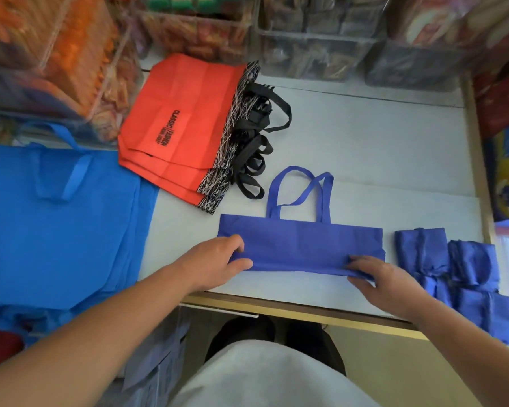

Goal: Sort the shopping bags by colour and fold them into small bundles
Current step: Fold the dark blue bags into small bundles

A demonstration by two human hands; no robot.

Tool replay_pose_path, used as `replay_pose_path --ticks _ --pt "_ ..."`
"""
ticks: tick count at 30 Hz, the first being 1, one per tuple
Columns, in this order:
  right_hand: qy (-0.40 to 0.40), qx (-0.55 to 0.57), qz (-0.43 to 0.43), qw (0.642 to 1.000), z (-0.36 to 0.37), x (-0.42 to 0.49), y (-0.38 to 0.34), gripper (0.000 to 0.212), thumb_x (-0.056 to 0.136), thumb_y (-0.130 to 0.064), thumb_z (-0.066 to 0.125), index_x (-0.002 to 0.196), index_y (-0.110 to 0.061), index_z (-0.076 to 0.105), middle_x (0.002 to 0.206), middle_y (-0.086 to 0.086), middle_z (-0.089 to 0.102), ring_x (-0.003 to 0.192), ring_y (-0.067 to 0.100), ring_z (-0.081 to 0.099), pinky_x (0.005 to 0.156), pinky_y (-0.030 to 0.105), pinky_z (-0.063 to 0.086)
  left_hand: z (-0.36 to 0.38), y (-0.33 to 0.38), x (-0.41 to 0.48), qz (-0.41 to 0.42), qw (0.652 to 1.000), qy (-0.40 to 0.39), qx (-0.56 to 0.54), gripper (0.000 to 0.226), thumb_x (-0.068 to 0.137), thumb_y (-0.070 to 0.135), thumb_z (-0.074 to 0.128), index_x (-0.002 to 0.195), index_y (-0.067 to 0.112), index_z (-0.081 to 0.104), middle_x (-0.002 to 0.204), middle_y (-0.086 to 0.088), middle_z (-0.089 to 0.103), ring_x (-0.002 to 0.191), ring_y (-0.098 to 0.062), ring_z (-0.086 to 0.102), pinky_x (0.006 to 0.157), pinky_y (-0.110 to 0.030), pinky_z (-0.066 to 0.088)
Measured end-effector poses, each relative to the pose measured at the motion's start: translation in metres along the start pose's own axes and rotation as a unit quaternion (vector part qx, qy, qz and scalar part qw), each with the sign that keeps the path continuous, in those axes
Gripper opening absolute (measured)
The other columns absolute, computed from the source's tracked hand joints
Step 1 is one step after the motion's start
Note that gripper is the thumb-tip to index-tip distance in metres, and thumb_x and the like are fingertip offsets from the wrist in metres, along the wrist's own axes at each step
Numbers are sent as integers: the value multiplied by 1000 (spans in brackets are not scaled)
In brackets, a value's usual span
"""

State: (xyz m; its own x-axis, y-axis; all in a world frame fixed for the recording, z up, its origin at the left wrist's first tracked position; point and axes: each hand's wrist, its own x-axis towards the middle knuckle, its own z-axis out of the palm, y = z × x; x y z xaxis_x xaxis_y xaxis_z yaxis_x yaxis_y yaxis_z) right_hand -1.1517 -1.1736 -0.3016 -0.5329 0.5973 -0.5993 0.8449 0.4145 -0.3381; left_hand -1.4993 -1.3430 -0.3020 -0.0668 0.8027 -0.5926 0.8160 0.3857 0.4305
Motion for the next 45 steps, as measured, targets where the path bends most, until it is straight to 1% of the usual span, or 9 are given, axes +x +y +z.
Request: replay_pose_path --ticks 4,8,13,18,22,28,35,40,45 --pt "9 110 70 991 -18 1 15 20 92 -44 71 98 -25 75 118 -17 64 91 11 65 83 29 48 -5 -4 -4 4 999 -39 24 75 78 84 55 136 36 49 142 15 53 122 -12 56 103 -34 48" --pt "73 168 151 971 -24 9 12 39 90 -50 71 75 -15 64 60 -4 54 56 15 49 56 29 40 -9 -5 3 13 998 -30 56 73 74 94 36 119 39 57 120 13 67 107 -16 63 91 -36 52" --pt "162 117 143 969 -18 33 4 38 88 -53 71 108 -21 68 111 -2 63 101 20 60 81 38 52 -12 6 27 -98 974 195 62 48 86 59 69 117 23 60 105 0 66 97 -30 64 78 -40 51" --pt "119 38 156 980 -19 58 -6 44 93 -57 63 124 -26 65 121 -4 57 113 20 53 73 37 50 9 17 51 97 935 246 238 46 73 12 84 116 15 69 132 -9 63 121 -33 58 105 -49 43" --pt "142 34 191 971 -12 64 -7 52 87 -61 68 123 -24 61 123 -2 48 120 23 48 69 37 48 34 11 52 69 966 90 233 50 104 24 52 153 20 42 168 -3 25 155 -29 20 125 -48 19" --pt "184 241 240 922 -17 53 -11 67 85 -59 72 135 -19 54 134 4 53 114 24 56 84 36 50 33 -4 42 44 985 56 155 57 108 23 37 162 29 19 170 9 -3 158 -20 -9 128 -43 6" --pt "124 221 154 955 -71 76 -35 11 92 -24 66 103 -28 67 95 -9 67 81 12 62 71 34 55 43 -4 43 35 987 107 117 59 101 35 34 159 27 30 170 6 11 158 -22 7 126 -44 18" --pt "205 171 157 951 -111 110 -25 39 86 -34 75 122 -31 59 107 -14 60 94 18 59 74 34 47 63 10 34 52 976 214 -6 21 94 19 58 110 20 72 154 0 50 146 -18 41 105 -42 51" --pt "359 41 84 929 -121 140 -30 79 80 -34 83 146 -18 45 139 12 42 123 34 44 102 46 44 79 35 32 35 977 166 130 54 92 49 46 135 21 65 156 -7 47 146 -28 42 117 -44 34"
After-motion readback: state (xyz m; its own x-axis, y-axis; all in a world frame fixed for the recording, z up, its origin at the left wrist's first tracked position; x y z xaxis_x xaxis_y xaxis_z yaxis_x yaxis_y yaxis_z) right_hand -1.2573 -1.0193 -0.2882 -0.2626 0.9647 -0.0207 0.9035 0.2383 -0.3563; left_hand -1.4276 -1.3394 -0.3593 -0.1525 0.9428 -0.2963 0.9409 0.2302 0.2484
